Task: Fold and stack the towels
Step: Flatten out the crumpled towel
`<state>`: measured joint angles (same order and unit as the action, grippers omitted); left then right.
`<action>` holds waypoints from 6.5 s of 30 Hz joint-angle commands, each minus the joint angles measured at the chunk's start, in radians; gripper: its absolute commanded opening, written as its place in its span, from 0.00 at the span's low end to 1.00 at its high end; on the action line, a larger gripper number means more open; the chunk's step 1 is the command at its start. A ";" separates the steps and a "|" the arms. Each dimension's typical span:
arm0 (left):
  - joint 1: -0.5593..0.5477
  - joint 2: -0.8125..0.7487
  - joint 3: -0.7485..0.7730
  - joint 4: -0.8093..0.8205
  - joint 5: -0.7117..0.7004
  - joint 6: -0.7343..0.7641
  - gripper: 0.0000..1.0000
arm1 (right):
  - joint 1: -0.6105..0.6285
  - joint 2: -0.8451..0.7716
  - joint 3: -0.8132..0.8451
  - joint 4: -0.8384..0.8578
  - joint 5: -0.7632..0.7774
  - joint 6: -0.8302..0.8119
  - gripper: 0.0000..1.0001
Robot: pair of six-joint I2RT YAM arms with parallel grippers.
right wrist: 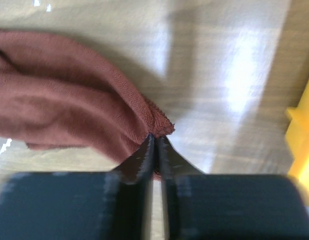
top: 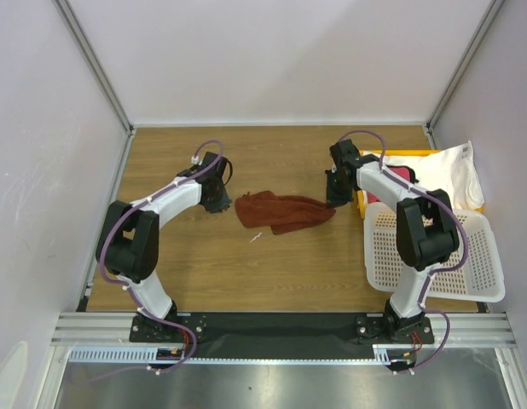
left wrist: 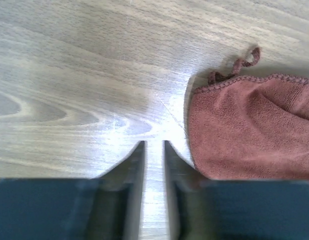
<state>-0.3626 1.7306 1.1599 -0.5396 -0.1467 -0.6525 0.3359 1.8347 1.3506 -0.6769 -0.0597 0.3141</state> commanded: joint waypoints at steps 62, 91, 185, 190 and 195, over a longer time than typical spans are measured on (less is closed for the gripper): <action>-0.133 0.173 0.426 -0.118 -0.257 -0.027 0.00 | -0.043 -0.046 0.145 -0.012 -0.170 -0.083 0.62; -0.144 -0.304 0.621 -0.181 0.042 0.242 0.00 | -0.060 -0.089 0.199 0.152 -0.229 -0.009 0.64; 0.079 -0.276 -0.325 -0.106 0.062 -0.039 0.00 | 0.417 0.630 0.667 0.355 -0.192 -0.486 0.20; 0.109 -0.275 -0.307 -0.114 0.058 -0.024 0.00 | 0.416 0.609 0.653 0.338 -0.117 -0.503 0.00; 0.151 -0.261 -0.263 -0.125 0.045 -0.004 0.00 | 0.365 0.534 0.601 0.405 0.015 -0.420 0.00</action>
<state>-0.2398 1.4887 0.8444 -0.6613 -0.0933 -0.6895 0.7460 2.4413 1.9862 -0.3019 -0.1684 -0.1463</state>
